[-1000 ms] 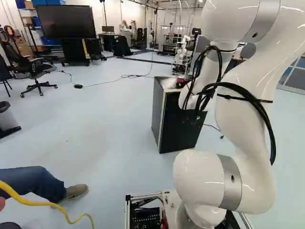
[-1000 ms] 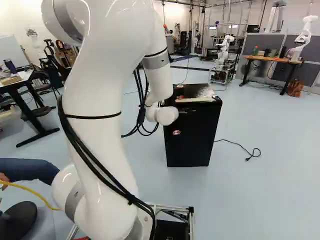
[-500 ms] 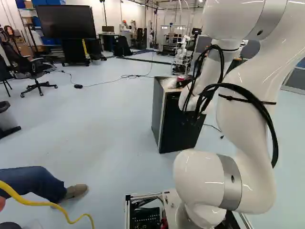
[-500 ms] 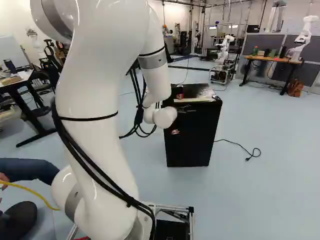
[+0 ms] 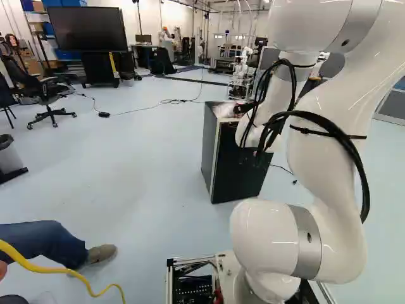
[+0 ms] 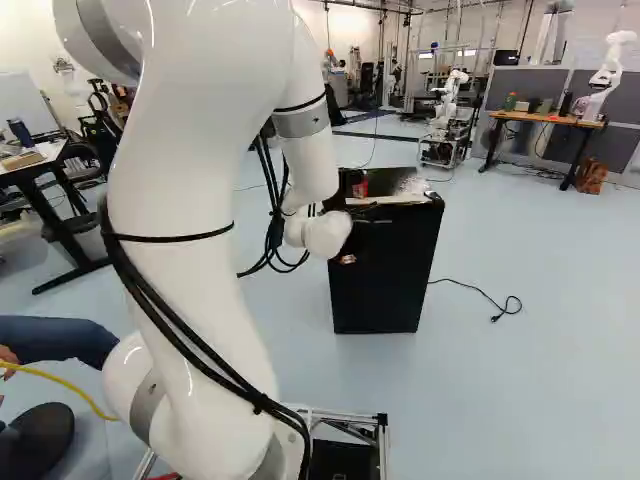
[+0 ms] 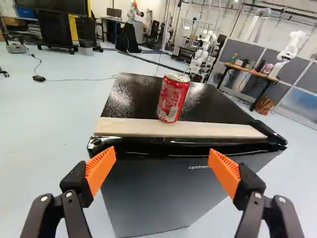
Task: Grab a drink from the fridge
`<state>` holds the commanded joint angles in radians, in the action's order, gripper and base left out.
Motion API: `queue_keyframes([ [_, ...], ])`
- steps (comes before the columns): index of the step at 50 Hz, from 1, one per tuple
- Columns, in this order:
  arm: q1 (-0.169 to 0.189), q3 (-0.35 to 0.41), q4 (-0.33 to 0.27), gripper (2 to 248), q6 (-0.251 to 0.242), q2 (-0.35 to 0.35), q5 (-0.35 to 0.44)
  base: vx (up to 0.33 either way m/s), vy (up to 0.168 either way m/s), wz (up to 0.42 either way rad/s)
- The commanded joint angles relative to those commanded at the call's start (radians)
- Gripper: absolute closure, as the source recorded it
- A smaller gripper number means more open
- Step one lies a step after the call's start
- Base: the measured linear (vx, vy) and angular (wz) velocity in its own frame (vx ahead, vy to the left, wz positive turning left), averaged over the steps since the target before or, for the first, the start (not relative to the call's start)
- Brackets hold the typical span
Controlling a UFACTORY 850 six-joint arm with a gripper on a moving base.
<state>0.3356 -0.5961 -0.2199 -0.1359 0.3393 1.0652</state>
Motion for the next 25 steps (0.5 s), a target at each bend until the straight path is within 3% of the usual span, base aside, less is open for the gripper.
queue_keyframes([
  [25,-0.032,-0.046,0.094,3,0.000,0.037,0.078,0.000,0.000,0.000],
])
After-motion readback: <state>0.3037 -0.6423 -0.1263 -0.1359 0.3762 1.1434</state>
